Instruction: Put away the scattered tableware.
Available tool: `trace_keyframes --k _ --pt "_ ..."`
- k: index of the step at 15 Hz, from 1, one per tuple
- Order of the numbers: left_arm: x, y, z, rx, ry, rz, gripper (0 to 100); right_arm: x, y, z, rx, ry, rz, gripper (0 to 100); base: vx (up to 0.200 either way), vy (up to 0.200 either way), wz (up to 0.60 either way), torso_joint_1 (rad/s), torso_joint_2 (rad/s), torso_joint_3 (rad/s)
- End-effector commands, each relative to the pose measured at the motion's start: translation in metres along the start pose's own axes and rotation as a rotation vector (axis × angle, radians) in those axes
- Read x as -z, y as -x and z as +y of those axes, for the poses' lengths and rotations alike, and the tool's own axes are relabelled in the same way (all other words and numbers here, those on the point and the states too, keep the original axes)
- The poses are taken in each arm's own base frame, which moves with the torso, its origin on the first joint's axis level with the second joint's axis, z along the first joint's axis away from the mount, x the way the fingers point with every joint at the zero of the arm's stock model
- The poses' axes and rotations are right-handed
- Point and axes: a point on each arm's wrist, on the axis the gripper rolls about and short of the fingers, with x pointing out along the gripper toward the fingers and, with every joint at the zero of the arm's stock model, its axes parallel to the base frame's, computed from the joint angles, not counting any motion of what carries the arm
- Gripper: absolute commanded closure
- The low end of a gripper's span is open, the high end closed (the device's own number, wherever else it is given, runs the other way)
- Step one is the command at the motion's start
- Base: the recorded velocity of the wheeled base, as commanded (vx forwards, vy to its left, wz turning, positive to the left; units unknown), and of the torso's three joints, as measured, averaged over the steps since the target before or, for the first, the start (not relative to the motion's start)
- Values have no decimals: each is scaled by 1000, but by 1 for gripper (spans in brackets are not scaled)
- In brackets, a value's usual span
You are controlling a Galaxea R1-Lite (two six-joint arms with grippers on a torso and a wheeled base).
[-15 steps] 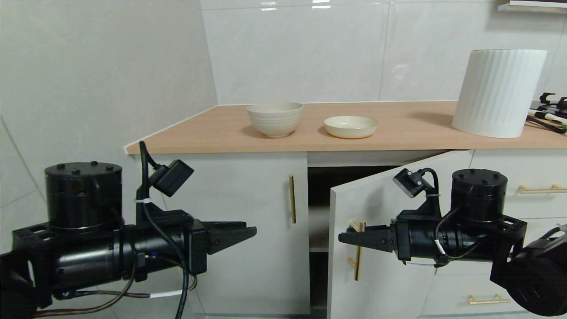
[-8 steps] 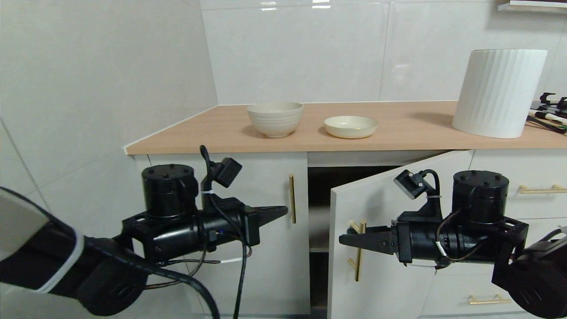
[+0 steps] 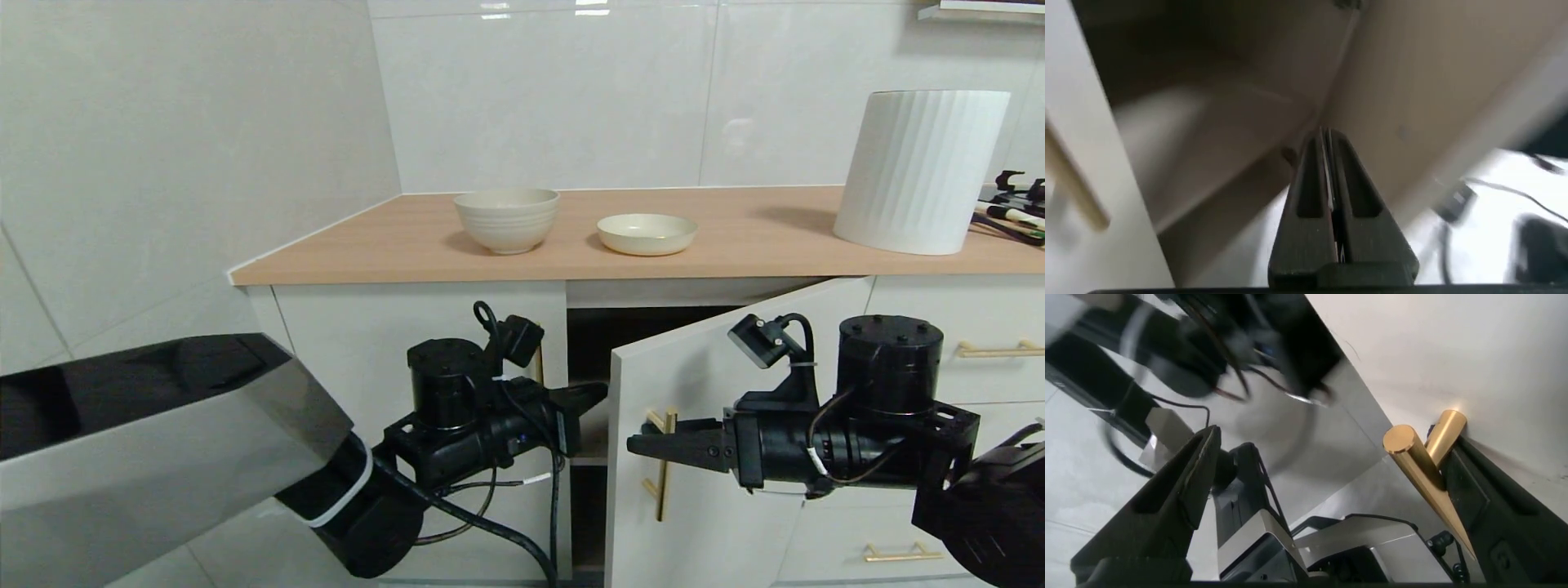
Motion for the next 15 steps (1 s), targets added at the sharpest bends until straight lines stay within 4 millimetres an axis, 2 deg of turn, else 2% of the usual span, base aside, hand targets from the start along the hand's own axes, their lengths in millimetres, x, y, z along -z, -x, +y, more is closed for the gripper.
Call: trace_keyframes --k 1,10,15 --pt "20 -14 1 0 12 29 100 -1 1 2 -1 5 -5 0 0 0 0 0 0 0" --pt "23 -18 -23 65 16 32 100 -2 12 -7 50 106 -25 0 0 0 0 0 0 0" --pt "18 -17 -31 83 22 20 100 0 36 -20 142 83 -63 0 0 0 0 0 0 0"
